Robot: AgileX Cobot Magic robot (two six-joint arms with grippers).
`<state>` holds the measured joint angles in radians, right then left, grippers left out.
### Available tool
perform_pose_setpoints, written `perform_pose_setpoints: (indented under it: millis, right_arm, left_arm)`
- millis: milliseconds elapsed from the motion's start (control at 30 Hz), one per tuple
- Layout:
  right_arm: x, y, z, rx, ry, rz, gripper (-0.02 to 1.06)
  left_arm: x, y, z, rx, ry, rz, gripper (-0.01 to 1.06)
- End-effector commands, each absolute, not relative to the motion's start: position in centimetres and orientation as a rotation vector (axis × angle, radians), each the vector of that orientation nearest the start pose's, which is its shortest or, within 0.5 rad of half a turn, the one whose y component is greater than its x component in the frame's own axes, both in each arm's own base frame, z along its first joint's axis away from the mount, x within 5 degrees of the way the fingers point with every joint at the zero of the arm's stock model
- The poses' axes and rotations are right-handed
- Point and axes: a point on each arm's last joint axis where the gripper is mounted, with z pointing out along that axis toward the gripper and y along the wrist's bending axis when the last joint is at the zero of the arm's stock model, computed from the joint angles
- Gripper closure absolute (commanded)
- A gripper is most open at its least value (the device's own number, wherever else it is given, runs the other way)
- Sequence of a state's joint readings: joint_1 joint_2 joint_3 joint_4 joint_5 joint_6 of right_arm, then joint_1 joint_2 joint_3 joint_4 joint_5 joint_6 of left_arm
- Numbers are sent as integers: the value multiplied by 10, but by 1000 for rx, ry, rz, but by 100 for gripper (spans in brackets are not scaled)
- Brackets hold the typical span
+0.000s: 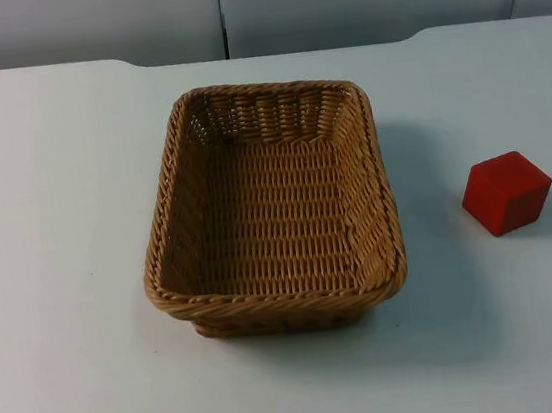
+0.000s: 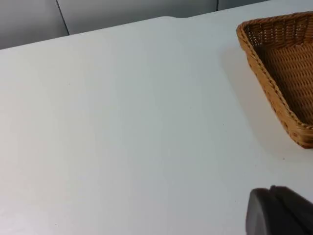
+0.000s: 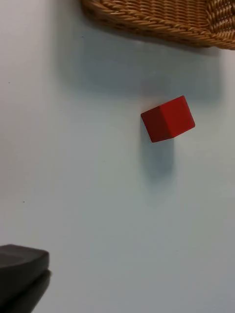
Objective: Pick up the basket with the left hand and place the cube into the basket with the right hand.
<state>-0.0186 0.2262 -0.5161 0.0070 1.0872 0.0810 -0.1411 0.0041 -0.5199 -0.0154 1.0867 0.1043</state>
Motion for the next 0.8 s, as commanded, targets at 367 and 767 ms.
perform_pose_setpoints:
  millis: [367, 767]
  right_arm:
    - [28, 0, 277, 108, 2268, 34, 105]
    - [28, 0, 277, 108, 2268, 34, 105]
  left_arm:
    - [63, -69, 359, 531, 2028, -854, 105]
    - [222, -96, 245, 463, 2553, -1066, 53]
